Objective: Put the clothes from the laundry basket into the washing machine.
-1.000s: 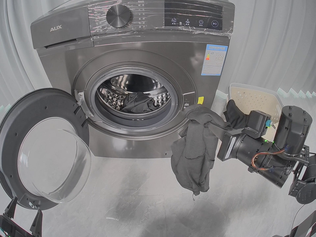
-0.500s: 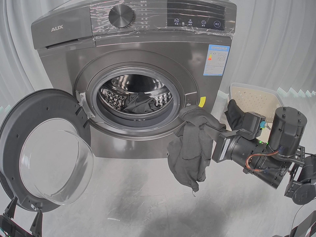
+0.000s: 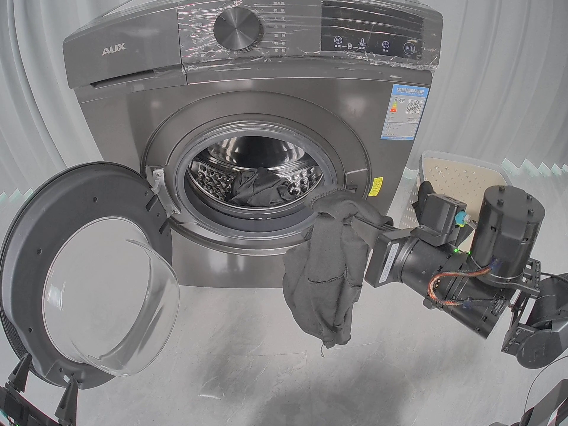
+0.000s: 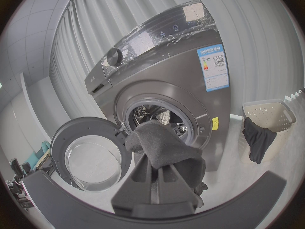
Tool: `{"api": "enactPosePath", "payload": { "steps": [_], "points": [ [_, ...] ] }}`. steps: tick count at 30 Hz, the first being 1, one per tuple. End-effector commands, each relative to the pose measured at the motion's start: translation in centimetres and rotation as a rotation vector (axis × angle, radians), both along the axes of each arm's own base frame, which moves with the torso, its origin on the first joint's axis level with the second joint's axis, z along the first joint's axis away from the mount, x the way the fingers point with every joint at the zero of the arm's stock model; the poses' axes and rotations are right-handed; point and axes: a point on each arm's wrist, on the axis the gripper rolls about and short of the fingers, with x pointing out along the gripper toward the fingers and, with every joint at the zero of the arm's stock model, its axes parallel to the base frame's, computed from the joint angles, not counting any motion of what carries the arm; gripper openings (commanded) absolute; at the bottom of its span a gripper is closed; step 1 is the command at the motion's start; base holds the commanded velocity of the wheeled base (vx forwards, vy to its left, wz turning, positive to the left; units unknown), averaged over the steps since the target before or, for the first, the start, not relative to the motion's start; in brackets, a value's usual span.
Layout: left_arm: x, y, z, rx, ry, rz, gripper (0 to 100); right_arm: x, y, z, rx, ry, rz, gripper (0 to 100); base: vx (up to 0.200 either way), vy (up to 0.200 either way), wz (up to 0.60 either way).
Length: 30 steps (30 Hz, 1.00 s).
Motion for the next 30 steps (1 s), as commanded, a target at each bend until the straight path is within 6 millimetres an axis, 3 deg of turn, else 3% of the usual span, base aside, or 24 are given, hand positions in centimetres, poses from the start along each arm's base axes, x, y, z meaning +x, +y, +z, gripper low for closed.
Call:
{"api": "enactPosePath", "payload": {
  "steps": [1,4,6,12,20,22,30],
  "points": [
    [-0.2,-0.1,0.5,0.008,-0.059,-0.037,100,0.3,0.6,-0.2,0.007,-0.008,0.004,0,0.000,0.000,0.00],
    [-1.8,-0.5,6.2,-0.006,-0.273,-0.180,100,0.7,1.2,-0.5,0.016,-0.018,0.012,0,0.000,0.000,0.00],
    [-1.2,-0.8,7.5,0.010,-0.223,-0.271,100,0.8,1.8,-0.3,0.034,-0.036,0.022,0,0.000,0.000,0.00],
    [3.8,-1.0,8.5,-0.011,0.039,-0.434,100,2.4,3.6,-0.3,0.070,-0.068,0.016,0,0.000,0.000,0.00],
    [10.2,-1.3,10.0,0.019,0.072,-0.554,100,3.2,4.5,0.1,0.087,-0.091,-0.009,0,0.000,0.000,0.00],
    [11.1,-1.6,10.0,0.015,0.087,-0.578,100,3.4,4.7,0.3,0.090,-0.093,-0.009,0,0.000,0.000,0.00],
    [16.6,-5.3,9.2,0.002,0.189,-0.645,100,5.4,6.6,0.4,0.106,-0.114,-0.026,0,0.000,0.000,0.00]
  ]
}}
